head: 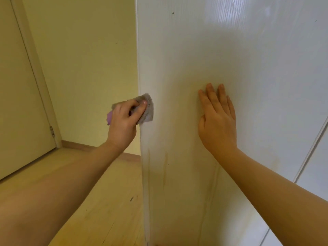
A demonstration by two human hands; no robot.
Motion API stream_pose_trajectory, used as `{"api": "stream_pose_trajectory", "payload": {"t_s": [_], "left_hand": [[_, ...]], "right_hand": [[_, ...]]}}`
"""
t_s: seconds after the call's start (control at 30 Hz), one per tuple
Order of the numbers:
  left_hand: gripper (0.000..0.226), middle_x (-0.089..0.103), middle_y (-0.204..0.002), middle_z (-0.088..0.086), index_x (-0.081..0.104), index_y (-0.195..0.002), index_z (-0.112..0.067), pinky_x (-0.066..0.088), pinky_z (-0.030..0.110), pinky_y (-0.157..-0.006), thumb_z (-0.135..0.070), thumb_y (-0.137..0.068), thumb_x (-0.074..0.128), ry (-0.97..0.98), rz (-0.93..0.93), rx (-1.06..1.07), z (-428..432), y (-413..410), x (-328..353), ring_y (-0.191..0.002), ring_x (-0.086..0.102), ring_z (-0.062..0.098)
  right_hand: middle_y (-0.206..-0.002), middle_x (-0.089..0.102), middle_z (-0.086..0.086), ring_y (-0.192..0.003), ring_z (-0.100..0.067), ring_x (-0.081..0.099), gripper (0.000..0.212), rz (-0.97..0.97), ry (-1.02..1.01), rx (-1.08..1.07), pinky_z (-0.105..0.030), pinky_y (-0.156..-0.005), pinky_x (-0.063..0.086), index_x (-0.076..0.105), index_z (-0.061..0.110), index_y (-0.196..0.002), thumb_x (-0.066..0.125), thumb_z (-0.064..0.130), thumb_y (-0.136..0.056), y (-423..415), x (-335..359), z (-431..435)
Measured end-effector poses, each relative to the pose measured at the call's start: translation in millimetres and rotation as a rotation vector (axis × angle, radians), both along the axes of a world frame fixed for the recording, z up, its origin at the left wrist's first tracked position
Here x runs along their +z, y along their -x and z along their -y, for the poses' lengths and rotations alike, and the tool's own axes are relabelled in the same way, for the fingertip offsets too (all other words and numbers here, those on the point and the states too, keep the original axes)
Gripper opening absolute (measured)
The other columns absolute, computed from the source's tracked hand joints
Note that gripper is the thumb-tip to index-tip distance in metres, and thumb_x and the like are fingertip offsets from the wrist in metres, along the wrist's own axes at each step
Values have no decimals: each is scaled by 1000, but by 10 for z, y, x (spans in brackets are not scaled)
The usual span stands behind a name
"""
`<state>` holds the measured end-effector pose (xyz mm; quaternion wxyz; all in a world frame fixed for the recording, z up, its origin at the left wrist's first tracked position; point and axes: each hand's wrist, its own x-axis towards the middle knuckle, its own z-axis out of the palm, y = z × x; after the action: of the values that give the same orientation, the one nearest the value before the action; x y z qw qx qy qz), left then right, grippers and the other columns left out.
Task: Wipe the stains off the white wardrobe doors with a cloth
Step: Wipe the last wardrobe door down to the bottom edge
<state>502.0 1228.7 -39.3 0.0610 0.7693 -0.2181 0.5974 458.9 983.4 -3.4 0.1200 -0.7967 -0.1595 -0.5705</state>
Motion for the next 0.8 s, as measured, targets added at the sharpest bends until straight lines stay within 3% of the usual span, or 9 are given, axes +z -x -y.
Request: {"api": "stream_pose_trajectory", "payload": {"t_s": [0.07,0.13,0.2,0.33,0.4,0.5,0.6,0.8], "left_hand": [[47,53,-90,-3,58,-113,-33,33,29,-63,7,-89,52,-44,-115,-57,-7,101,-500,-73,48,19],[46,49,-102,2,51,-120,-21,41,33,-65,7,-84,45,-182,-124,-43,-25,289,-914,-78,47,22],[48,47,-109,9,48,-125,-12,36,33,-68,7,-81,44,-250,-100,-30,-111,221,-854,-82,46,26],[45,57,-108,15,54,-126,-13,36,34,-73,6,-86,55,4,-30,-66,74,-15,-171,-85,54,35],[47,52,-111,11,52,-127,-15,35,32,-77,5,-84,56,57,5,-76,159,-49,-338,-87,54,35],[44,47,-111,7,51,-125,-18,39,33,-76,0,-86,53,31,-54,-49,187,73,-1140,-84,56,36],[35,47,-111,6,51,-122,-17,45,37,-73,-2,-91,43,-23,-106,-22,189,237,-1577,-87,49,27],[38,46,-113,6,51,-123,-16,33,34,-78,-4,-87,49,53,32,-68,421,63,-947,-92,44,26]], "right_hand": [[-139,45,-17,-131,-38,35,57,-2,15,-10,-45,-107,24,49,1,-131,28,6,-78,3,-7,12],[-140,44,-17,-132,-37,34,58,-6,32,-23,-44,-108,22,47,2,-133,29,6,-77,16,-11,16],[-142,41,-17,-133,-36,31,60,-16,30,-25,-43,-109,19,46,4,-134,28,7,-77,17,-9,4],[-145,36,-18,-135,-36,27,61,-46,21,-12,-41,-110,14,46,7,-135,32,4,-76,5,-26,-18],[-145,36,-17,-136,-36,26,61,-66,36,0,-40,-110,12,46,8,-135,33,4,-75,11,-49,11],[-145,37,-16,-136,-36,27,61,-67,71,3,-40,-110,12,45,9,-135,29,8,-76,18,-97,63],[-145,37,-16,-135,-36,28,61,-73,118,-14,-39,-111,11,44,11,-136,29,9,-77,25,-234,33],[-145,36,-16,-135,-34,25,63,-54,82,-11,-37,-111,7,43,13,-137,30,8,-76,8,-317,-33]]}}
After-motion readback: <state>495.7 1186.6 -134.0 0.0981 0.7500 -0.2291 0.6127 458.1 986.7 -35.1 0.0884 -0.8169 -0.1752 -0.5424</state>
